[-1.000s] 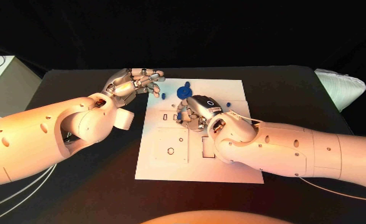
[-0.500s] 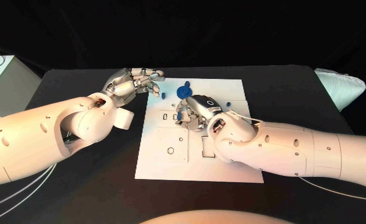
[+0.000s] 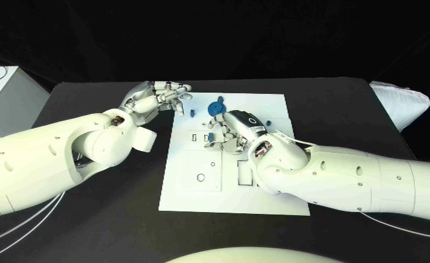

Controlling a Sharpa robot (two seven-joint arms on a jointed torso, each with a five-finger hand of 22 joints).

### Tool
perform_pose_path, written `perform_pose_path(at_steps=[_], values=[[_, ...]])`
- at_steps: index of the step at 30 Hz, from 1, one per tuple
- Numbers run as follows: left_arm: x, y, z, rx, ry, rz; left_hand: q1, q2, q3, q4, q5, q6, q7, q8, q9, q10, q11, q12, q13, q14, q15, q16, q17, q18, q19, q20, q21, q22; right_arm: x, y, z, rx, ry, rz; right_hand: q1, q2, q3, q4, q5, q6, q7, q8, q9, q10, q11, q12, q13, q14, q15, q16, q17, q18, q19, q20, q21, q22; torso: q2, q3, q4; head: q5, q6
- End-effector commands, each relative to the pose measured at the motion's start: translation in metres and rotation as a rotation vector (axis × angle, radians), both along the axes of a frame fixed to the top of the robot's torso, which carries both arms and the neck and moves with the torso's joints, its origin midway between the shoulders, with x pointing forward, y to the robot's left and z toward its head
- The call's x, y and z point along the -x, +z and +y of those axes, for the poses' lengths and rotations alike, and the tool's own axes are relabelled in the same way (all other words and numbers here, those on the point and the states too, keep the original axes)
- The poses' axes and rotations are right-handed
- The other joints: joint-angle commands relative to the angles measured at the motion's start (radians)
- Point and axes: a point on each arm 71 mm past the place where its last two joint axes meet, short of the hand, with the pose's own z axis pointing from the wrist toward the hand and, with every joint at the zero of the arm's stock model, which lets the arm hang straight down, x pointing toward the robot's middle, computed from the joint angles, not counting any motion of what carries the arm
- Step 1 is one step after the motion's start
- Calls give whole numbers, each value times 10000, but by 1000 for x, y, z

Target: Assemble the parts on the task board

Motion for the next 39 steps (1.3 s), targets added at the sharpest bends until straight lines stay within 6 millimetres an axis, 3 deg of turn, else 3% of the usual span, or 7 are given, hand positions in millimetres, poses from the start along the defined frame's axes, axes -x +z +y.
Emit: perform_pose_path(at_steps=[1,5,8,12,17,23,39], values=[[-1,-4,0,-901,-230,102,-261,19,-245,144,38,47,-163,225,102,382,-200,816,502,502,-191,1098,641,-64,837,-185,1079,1088,1,10,-1,-961,398,-481,34,112,-117,-5,105,-123,26,-86,-32,-54,20,4,1,933,90,-74,2123,-90,838,70,-54,2233,-53,19,-16,3,41],[-3,-7,2,-1681,-303,234,-229,56,-609,184,48,99,-278,698,319,228,-381,2875,1986,2237,-356,4108,4225,-389,1990,-357,2606,3114,-1,15,-6,-1590,711,-432,230,241,-135,-14,234,-249,95,-159,-90,-104,78,-7,-29,910,137,-115,2039,-68,803,106,-143,2164,-113,43,-36,49,46],[-5,-10,3,-2539,-401,406,-408,163,-798,535,109,131,-473,1361,722,-454,-559,5628,3997,3429,-490,5773,6524,-675,2997,-467,3698,4746,-6,20,-14,-2296,776,-108,587,456,35,-52,817,-275,135,-180,-134,-162,115,-11,-55,891,174,-152,1967,-47,768,149,-226,2101,-169,65,-38,66,46],[-10,-11,2,-3780,-714,585,-478,230,-773,799,36,132,-583,1970,1205,-765,-634,6874,4875,3971,-583,6359,7561,-846,3578,-553,4249,5675,-15,25,-27,-3218,320,600,940,792,432,-81,1327,-197,124,-134,-150,-253,97,-51,-107,838,159,-251,1774,4,689,148,-426,1947,-246,80,-57,104,42],[-16,-10,-4,-5583,-1396,856,-867,269,-871,1400,46,286,-944,3069,2295,214,-930,8926,7095,4535,-840,6906,8653,-1030,4218,-778,4748,6606,-33,35,-50,-4457,-699,1618,939,832,727,-50,1815,-157,122,-111,-181,-271,92,-37,-117,836,151,-266,1753,10,680,139,-456,1929,-338,86,-79,123,57],[-23,-5,-19,-7552,-2272,1158,-1100,266,-901,1799,40,54,-1024,3604,3067,283,-994,9202,7409,4589,-911,6949,8766,-1063,4324,-868,4830,6769,-52,50,-74,-5124,-1590,1998,903,831,758,-46,1864,-155,124,-108,-186,-271,93,-32,-117,836,151,-266,1754,13,676,138,-469,1920,-439,98,-100,179,37],[-37,-3,-60,-11249,-3367,1626,-2036,215,-1405,1981,32,-447,-870,3506,3628,188,-848,9335,7573,4611,-789,6964,8836,-1091,4392,-765,4893,6913,-78,77,-105,-5389,-2456,2222,807,777,791,-46,1920,-205,143,-131,-206,-359,108,-87,-195,828,159,-284,1720,20,664,140,-501,1897,-435,129,-88,235,-50]])
